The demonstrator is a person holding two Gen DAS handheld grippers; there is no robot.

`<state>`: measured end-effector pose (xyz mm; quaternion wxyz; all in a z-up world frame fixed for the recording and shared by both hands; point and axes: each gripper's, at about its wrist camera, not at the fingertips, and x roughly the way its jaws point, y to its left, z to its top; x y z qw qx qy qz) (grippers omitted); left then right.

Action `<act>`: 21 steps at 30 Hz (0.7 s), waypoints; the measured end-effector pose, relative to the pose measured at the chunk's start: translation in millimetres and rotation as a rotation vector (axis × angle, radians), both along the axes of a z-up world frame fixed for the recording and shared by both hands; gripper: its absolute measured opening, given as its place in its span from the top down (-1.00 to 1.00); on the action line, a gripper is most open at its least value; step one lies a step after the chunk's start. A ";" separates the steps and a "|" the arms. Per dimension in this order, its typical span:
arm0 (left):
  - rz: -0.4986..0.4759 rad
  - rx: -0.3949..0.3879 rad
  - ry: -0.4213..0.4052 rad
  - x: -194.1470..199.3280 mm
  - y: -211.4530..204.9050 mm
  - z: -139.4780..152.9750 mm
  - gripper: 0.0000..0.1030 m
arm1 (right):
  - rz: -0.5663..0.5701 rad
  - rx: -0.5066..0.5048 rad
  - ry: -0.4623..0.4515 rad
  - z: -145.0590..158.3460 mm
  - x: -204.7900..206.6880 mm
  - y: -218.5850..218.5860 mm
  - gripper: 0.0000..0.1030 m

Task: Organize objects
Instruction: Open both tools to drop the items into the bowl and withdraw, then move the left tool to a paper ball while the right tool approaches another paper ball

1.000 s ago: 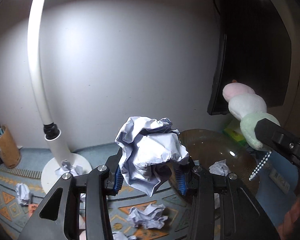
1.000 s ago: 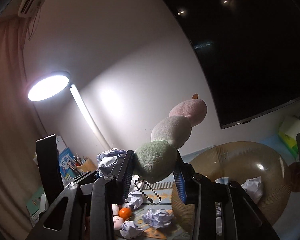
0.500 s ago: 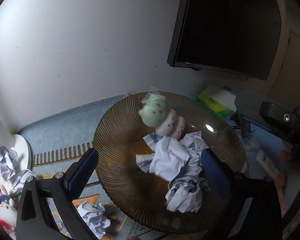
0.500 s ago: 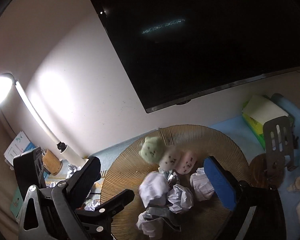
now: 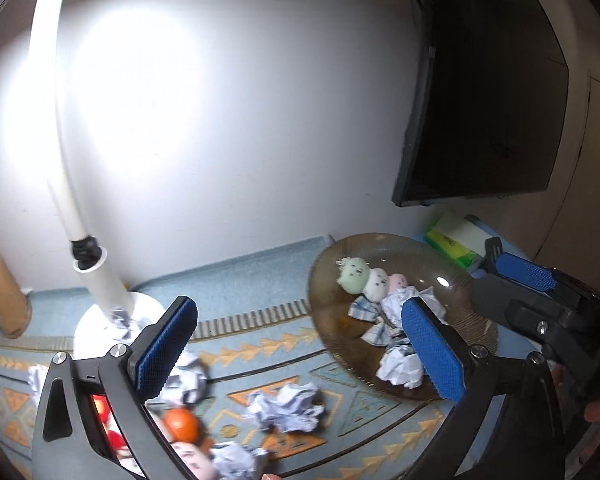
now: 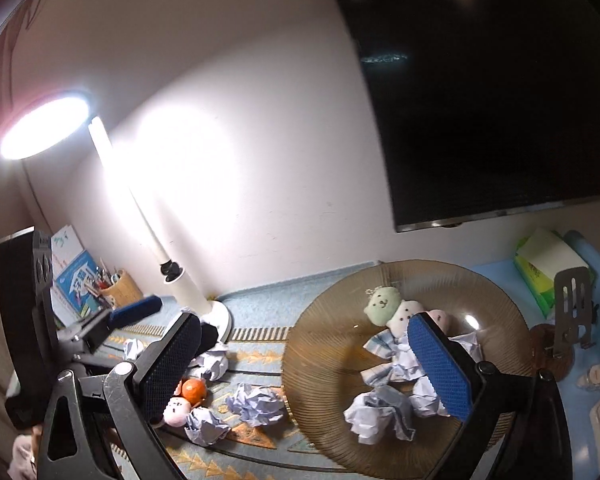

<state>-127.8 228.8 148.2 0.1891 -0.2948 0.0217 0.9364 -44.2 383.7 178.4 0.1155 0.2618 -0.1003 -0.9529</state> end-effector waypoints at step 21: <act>0.418 -0.105 -0.332 1.0 -312.4 -136.5 -0.99 | 0.142 0.311 -0.323 -175.8 23.7 -150.7 -1.00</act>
